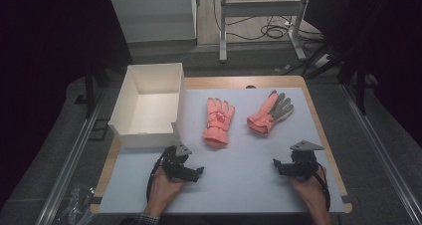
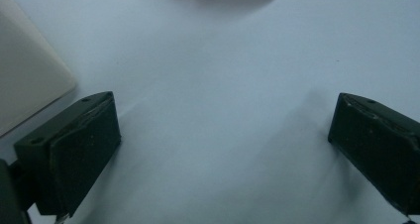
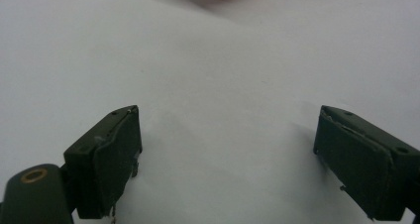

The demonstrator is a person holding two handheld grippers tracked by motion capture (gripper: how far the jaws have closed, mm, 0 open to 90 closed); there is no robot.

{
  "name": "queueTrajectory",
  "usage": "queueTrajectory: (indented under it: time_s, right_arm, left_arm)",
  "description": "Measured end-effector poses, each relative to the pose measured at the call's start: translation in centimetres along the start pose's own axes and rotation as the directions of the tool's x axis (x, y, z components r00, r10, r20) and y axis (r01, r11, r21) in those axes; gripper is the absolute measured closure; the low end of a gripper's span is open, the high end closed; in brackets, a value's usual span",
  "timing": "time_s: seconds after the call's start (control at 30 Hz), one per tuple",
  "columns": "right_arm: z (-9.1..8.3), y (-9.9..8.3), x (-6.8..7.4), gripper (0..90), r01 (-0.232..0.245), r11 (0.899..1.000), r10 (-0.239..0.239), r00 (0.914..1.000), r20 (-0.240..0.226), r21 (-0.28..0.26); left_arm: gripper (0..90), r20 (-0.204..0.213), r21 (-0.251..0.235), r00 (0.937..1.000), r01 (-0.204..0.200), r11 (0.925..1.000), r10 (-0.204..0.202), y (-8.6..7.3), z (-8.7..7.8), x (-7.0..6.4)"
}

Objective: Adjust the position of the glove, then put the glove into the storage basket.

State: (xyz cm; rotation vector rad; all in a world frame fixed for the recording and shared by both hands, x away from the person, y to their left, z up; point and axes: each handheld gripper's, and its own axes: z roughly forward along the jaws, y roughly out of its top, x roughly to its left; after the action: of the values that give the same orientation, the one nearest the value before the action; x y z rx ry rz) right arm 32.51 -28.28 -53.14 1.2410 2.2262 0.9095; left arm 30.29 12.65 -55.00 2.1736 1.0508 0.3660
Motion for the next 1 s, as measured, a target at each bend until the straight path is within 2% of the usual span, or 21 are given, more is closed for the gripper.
queueTrajectory:
  time_s: [0.33, 0.5, 0.67, 0.87, 1.0]
  right_arm:
    - [0.1, 0.2, 0.1, 8.2, 0.006, 1.000, -0.006, 0.9999, -0.009, 0.016]
    - [0.0, 0.3, 0.1, 9.1, 0.009, 1.000, -0.009, 0.9999, -0.008, 0.025]
    - [0.0, 0.9, 0.4, 12.7, 0.038, 0.999, -0.038, 0.9993, 0.004, 0.022]
    - [0.2, 2.1, -0.1, 14.3, 0.015, 1.000, -0.015, 0.9996, -0.026, 0.004]
    - [0.4, 3.4, -0.7, 14.2, -0.018, 1.000, 0.017, 0.9987, -0.047, -0.011]
  left_arm:
    - [0.0, 0.000, -0.001, 1.0000, 0.001, 1.0000, -0.001, 0.0, 0.0, 0.0]
    - [0.0, 0.001, -0.002, 1.0000, 0.001, 1.0000, -0.001, 0.0, 0.0, 0.0]
    - [0.0, 0.001, -0.002, 1.0000, 0.002, 1.0000, -0.002, 0.0, 0.0, 0.0]
    - [0.0, 0.001, -0.002, 1.0000, 0.003, 1.0000, -0.003, 0.0, 0.0, 0.0]
    - [0.0, 0.003, -0.002, 1.0000, 0.005, 1.0000, -0.005, 0.0, 0.0, 0.1]
